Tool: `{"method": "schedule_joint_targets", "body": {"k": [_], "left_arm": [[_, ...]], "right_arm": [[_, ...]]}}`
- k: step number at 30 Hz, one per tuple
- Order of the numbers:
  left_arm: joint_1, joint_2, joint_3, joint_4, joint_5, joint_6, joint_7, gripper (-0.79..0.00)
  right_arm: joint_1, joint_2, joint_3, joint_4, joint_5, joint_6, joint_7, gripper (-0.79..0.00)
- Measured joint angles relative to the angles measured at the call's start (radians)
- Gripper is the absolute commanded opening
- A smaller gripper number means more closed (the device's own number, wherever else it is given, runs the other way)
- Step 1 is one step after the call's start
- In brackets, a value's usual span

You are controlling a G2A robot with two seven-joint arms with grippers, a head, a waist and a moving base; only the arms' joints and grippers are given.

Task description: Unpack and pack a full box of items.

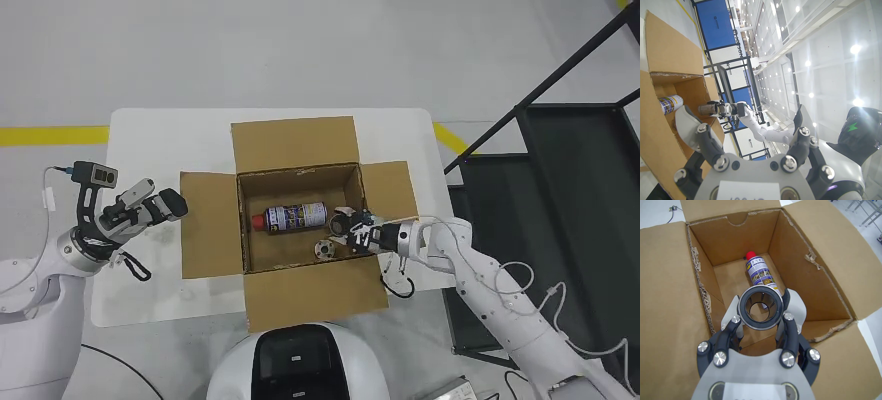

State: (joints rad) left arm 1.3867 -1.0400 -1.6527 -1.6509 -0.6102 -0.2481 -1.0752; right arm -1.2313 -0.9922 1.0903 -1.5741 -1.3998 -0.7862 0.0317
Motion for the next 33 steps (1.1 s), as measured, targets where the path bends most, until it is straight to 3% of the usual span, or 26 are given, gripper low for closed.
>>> {"method": "schedule_joint_targets", "body": {"k": [3,6,7,8,15,21,27,33], "left_arm": [[0.000,0.000,0.000,0.000,0.000,0.000,0.000,0.000],[0.000,0.000,0.000,0.000,0.000,0.000,0.000,0.000],[0.000,0.000,0.000,0.000,0.000,0.000,0.000,0.000],[0.000,0.000,0.000,0.000,0.000,0.000,0.000,0.000],[0.000,0.000,0.000,0.000,0.000,0.000,0.000,0.000],[0.004,0.000,0.004,-0.010,0.010,0.006,0.015,0.000],[0.003,0.007,-0.023,-0.010,0.082,0.013,0.047,0.000],[-0.009,0.015,-0.073,0.067,0.154,-0.011,0.110,0.000]], "right_arm": [[0.046,-0.016,-0.053,0.033,0.026,-0.011,0.028,-0.631],[0.086,-0.032,-0.104,0.067,0.049,-0.021,0.052,-0.597],[0.100,-0.038,-0.122,0.081,0.057,-0.023,0.060,-0.480],[0.111,-0.042,-0.135,0.090,0.061,-0.025,0.065,0.000],[0.161,-0.062,-0.173,0.149,0.093,-0.022,0.053,0.000],[0.133,-0.047,-0.125,0.128,0.086,-0.052,0.005,0.000],[-0.026,0.006,0.039,0.001,0.073,-0.117,-0.085,0.000],[-0.238,0.058,0.278,-0.114,0.109,-0.198,-0.171,0.000]]}}
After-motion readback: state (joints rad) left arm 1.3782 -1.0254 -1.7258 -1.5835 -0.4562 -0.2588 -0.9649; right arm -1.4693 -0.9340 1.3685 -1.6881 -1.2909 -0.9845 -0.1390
